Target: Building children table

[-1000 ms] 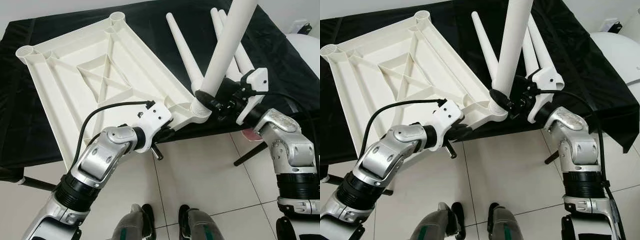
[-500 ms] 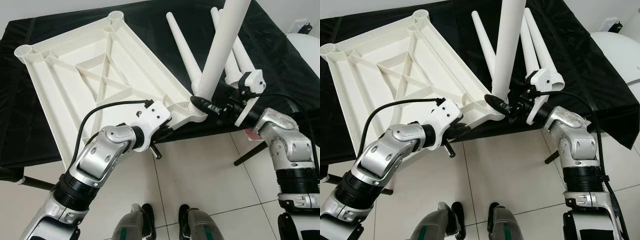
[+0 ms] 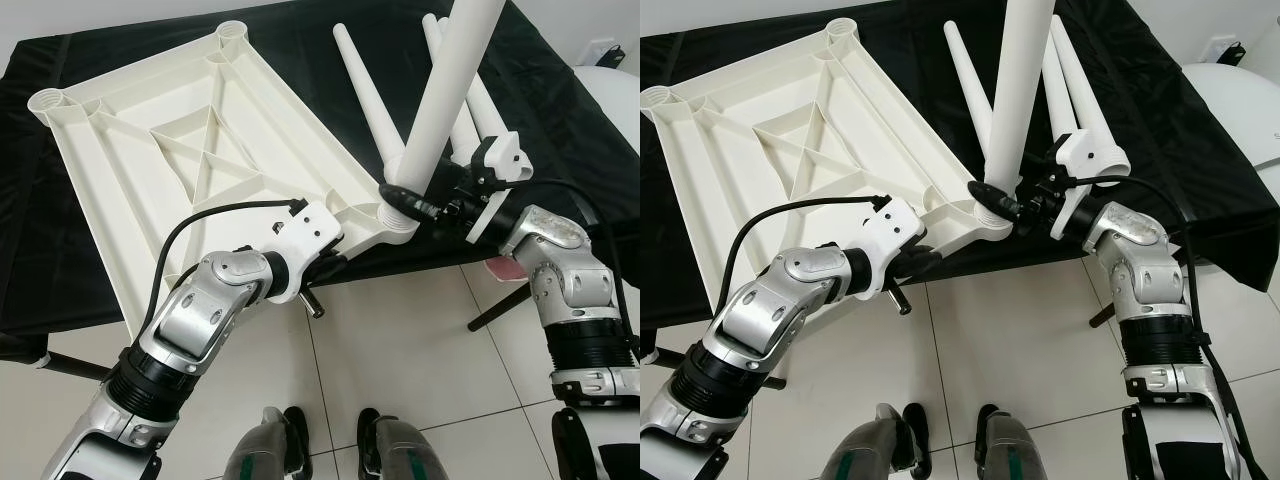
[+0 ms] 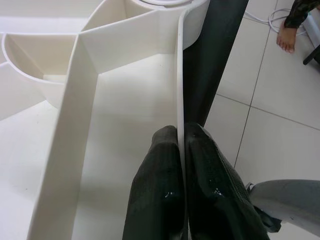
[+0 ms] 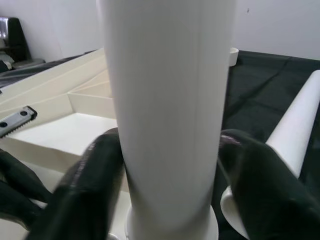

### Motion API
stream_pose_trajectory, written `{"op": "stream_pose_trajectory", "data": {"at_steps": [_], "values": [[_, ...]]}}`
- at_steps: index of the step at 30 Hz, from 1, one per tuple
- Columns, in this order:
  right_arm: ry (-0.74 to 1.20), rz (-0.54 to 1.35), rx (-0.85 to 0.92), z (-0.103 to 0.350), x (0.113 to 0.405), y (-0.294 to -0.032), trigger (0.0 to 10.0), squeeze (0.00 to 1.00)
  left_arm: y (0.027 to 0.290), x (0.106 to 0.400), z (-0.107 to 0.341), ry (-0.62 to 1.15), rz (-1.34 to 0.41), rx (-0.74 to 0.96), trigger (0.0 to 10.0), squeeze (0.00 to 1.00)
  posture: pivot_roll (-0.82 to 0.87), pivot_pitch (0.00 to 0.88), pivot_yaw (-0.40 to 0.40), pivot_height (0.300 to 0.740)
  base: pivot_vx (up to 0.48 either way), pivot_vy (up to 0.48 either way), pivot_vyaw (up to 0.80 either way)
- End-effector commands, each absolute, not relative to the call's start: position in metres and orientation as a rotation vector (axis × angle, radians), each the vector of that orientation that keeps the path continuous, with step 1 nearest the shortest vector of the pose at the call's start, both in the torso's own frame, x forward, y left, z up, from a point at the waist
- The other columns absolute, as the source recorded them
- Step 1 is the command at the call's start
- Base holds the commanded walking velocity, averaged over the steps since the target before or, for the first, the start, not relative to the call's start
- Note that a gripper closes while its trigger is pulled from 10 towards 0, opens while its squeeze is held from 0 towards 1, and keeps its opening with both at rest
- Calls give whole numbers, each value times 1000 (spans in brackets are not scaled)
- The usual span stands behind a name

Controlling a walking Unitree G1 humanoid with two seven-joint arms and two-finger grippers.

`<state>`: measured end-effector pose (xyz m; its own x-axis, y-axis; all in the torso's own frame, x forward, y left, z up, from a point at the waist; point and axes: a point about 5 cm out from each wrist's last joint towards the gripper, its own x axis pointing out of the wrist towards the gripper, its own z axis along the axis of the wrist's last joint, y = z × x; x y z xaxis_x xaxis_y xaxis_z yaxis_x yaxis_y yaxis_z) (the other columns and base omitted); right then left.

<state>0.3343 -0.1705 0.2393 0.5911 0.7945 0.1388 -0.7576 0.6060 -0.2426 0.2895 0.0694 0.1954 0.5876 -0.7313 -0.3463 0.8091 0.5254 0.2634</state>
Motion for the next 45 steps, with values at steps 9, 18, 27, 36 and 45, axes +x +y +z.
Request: {"op": "stream_pose_trajectory", "data": {"at_steps": [9,18,27,36,45], "values": [[-232,935,-180,234,338,-168,10000,0,72,292,206,159,-893,411,10000,0,-89,213,38,740,0,0,0],[-251,955,-175,234,341,-162,10000,0,71,290,204,162,-901,412,10000,0,-84,201,36,740,0,0,0],[-250,971,-158,228,341,-156,10000,0,71,288,204,165,-908,416,10000,0,-77,196,44,740,0,0,0],[-265,948,-155,229,345,-161,10000,0,71,287,203,170,-917,422,10000,0,-81,202,52,740,0,0,0],[-259,951,-133,229,346,-161,10000,0,71,288,204,172,-916,422,10000,0,-78,209,50,740,0,0,0]]}}
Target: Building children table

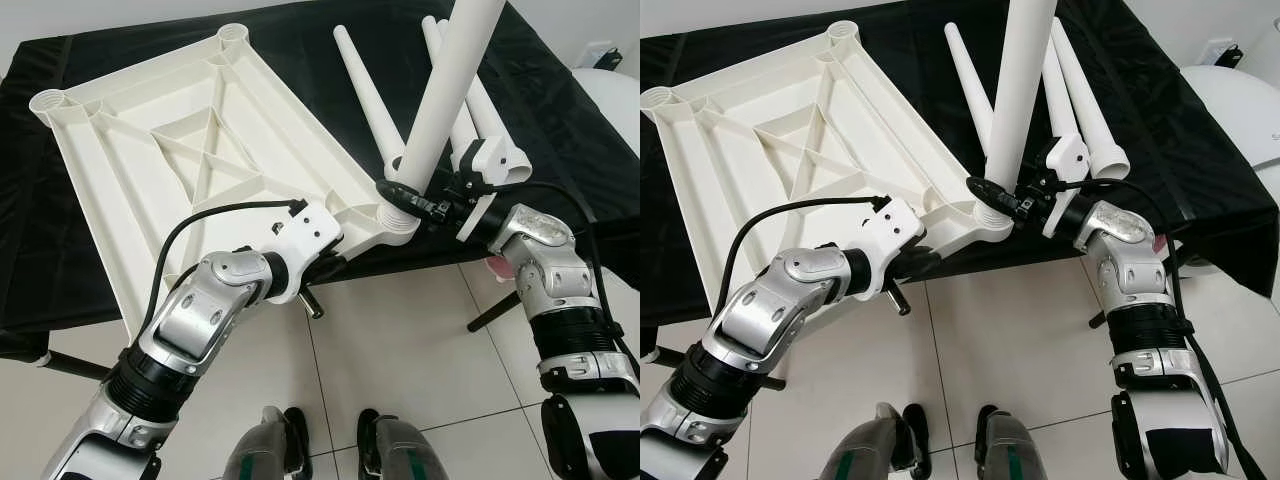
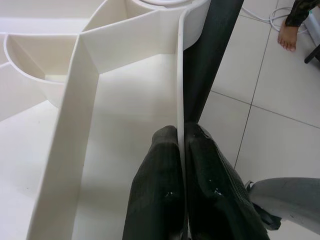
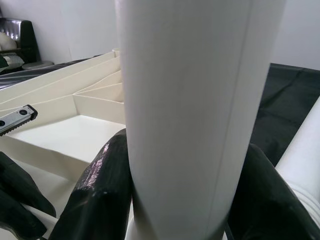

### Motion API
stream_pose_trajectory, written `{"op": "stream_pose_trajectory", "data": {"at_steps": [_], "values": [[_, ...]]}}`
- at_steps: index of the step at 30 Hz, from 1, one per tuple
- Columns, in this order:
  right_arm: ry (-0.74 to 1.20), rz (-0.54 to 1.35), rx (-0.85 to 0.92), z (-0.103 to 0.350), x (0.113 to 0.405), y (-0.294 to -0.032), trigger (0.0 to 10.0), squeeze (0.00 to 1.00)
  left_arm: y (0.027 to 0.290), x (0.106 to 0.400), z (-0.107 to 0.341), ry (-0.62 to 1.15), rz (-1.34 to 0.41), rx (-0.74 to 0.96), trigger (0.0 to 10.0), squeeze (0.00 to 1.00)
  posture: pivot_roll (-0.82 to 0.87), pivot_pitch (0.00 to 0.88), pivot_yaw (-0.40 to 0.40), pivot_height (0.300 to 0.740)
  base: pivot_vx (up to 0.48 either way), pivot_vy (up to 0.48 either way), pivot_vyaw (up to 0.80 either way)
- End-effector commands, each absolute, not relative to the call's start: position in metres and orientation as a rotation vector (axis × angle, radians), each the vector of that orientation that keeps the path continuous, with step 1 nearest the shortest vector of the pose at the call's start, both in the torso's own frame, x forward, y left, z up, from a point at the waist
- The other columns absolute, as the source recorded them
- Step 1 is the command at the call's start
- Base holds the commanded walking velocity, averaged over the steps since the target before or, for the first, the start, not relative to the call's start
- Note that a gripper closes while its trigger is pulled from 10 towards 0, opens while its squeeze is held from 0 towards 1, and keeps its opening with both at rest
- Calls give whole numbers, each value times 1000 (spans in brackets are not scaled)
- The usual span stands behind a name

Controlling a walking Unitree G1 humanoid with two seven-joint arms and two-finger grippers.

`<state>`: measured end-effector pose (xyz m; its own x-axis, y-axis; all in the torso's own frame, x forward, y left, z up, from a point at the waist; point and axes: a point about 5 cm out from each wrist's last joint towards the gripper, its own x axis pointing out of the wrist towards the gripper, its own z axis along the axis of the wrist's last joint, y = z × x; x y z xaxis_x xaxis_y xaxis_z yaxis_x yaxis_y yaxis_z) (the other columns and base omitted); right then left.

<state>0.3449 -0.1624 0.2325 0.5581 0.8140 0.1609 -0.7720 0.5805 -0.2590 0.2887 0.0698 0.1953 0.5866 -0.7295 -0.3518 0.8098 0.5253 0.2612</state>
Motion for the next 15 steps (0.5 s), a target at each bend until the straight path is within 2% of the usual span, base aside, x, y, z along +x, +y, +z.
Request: {"op": "stream_pose_trajectory", "data": {"at_steps": [1,6,7,15], "values": [[-258,964,-118,228,344,-160,0,0,72,288,204,172,-914,422,10000,0,-76,213,50,740,0,0,0],[-260,957,-112,227,343,-159,0,0,72,288,204,174,-911,420,10000,0,-76,216,49,740,0,0,0],[-260,939,-111,227,343,-159,10000,0,72,288,204,174,-910,419,10000,0,-77,218,49,740,0,0,0],[-283,882,-94,230,340,-155,10000,0,72,289,204,173,-909,414,10000,0,-83,220,47,740,0,0,0]]}}
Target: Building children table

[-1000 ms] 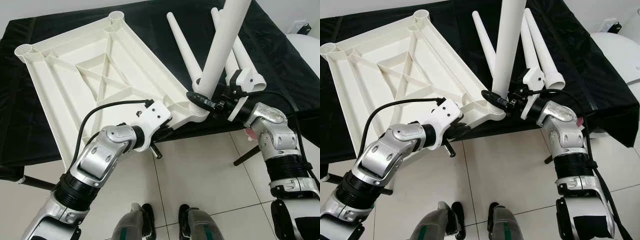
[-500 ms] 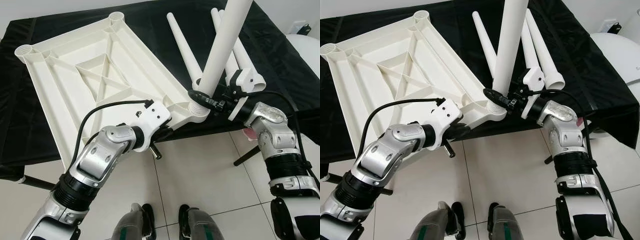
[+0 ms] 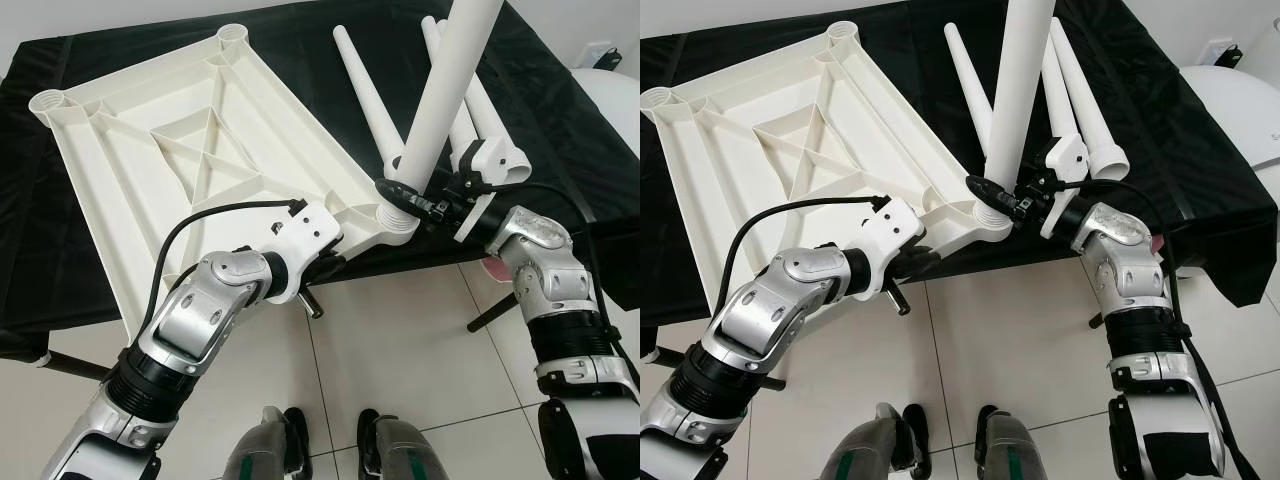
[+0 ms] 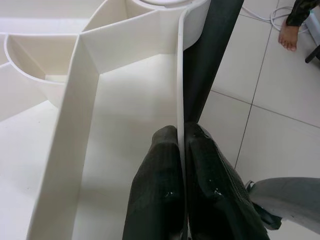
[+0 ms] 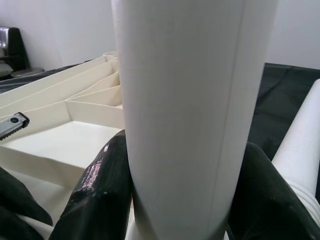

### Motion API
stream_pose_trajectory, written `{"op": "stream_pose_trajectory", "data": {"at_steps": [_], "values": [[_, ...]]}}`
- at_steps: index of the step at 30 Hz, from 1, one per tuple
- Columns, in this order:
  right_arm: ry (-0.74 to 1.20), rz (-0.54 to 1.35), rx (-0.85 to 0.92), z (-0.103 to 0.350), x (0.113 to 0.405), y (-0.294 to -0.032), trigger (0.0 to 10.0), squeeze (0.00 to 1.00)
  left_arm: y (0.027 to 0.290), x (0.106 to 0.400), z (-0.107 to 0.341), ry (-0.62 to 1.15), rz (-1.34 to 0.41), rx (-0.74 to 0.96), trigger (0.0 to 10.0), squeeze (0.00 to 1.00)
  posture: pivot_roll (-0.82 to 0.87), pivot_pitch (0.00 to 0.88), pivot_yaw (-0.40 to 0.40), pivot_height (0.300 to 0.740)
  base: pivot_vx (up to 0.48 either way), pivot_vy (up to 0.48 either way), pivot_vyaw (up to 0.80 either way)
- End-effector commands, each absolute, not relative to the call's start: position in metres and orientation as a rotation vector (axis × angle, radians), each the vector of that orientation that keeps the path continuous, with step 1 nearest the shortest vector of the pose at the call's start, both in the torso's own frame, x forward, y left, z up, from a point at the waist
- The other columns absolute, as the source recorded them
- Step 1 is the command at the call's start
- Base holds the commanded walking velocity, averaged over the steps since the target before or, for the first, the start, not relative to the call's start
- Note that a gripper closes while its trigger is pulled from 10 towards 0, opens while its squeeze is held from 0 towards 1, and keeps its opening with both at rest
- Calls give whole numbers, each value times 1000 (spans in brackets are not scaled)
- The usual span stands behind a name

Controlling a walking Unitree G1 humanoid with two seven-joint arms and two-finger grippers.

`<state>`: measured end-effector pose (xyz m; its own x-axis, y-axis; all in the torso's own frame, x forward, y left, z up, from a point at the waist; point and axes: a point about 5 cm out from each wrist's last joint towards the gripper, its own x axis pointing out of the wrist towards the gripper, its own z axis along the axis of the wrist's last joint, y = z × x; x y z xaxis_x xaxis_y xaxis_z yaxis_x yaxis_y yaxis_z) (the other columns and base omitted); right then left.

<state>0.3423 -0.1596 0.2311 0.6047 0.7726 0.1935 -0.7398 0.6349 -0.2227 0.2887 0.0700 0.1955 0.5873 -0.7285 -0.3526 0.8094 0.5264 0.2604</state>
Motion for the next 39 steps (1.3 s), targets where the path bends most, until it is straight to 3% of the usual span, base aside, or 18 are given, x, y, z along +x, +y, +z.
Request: {"op": "stream_pose_trajectory", "data": {"at_steps": [1,18,39], "values": [[-289,877,-91,231,339,-154,10000,0,71,289,204,173,-909,414,10000,0,-84,221,47,740,0,0,0],[-350,799,-53,239,324,-141,10000,0,71,289,205,170,-909,414,10000,0,-84,217,47,740,0,0,0],[-384,511,-39,243,313,-128,10000,0,70,288,204,169,-917,418,10000,0,-85,201,53,740,0,0,0]]}}
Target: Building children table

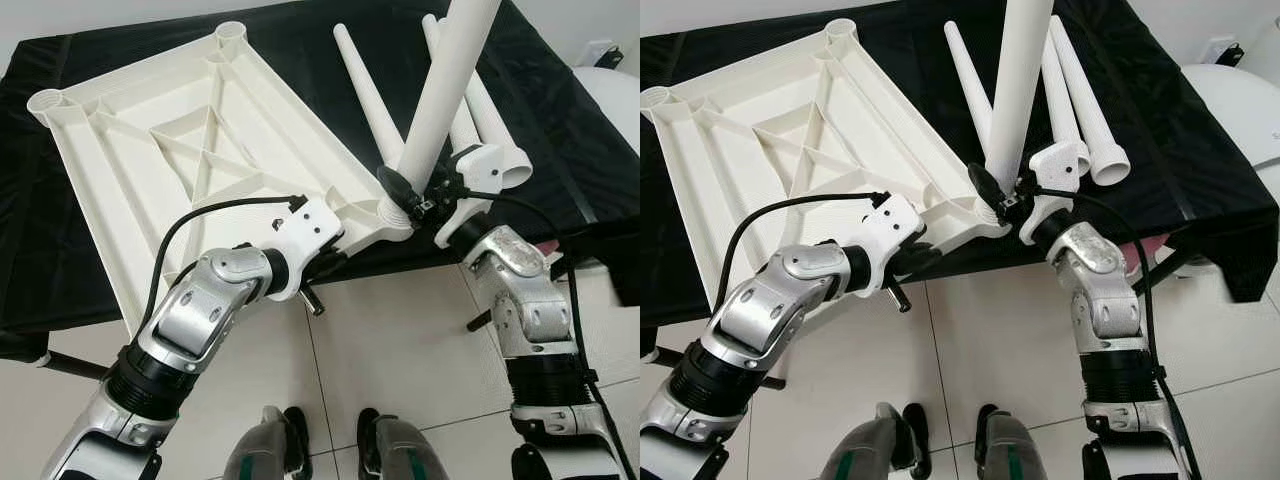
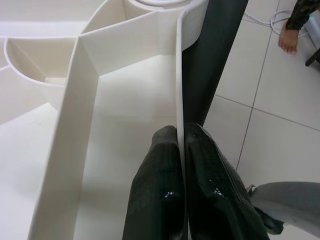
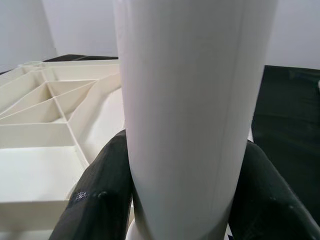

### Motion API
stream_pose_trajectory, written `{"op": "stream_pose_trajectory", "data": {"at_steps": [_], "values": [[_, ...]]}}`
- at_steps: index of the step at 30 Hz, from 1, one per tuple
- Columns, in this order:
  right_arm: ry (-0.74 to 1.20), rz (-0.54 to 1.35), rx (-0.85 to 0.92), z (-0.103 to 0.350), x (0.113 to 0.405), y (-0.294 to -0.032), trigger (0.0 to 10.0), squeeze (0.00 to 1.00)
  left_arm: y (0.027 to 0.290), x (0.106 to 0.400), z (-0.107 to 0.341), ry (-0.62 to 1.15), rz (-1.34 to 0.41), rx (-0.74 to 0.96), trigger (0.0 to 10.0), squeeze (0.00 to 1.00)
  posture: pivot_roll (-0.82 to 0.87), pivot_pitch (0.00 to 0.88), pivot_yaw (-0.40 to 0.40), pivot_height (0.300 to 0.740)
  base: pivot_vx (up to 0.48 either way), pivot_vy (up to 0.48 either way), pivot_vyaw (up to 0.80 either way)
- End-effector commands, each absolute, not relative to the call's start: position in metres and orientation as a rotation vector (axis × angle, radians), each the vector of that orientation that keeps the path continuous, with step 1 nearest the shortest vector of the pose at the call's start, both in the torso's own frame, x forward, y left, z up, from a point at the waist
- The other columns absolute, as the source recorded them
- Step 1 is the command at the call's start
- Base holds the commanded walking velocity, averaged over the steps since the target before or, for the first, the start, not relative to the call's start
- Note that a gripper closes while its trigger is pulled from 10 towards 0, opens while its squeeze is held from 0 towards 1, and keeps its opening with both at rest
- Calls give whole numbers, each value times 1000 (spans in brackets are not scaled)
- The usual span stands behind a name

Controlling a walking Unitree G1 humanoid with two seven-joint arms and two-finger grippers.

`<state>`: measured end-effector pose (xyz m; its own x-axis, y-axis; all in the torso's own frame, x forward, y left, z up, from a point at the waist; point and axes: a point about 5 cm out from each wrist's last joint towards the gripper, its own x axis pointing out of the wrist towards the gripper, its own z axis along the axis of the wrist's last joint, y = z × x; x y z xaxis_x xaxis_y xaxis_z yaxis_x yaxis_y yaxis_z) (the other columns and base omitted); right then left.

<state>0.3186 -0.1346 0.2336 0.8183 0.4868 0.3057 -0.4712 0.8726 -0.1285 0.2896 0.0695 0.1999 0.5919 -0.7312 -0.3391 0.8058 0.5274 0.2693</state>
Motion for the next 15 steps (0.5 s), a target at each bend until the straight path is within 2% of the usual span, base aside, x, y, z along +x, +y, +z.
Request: {"op": "stream_pose_trajectory", "data": {"at_steps": [1,15], "values": [[-384,511,-39,243,313,-128,10000,0,70,288,204,169,-917,418,10000,0,-85,201,53,740,0,0,0],[-401,412,-55,244,305,-111,10000,0,70,289,205,170,-917,417,10000,0,-85,212,56,740,0,0,0]]}}
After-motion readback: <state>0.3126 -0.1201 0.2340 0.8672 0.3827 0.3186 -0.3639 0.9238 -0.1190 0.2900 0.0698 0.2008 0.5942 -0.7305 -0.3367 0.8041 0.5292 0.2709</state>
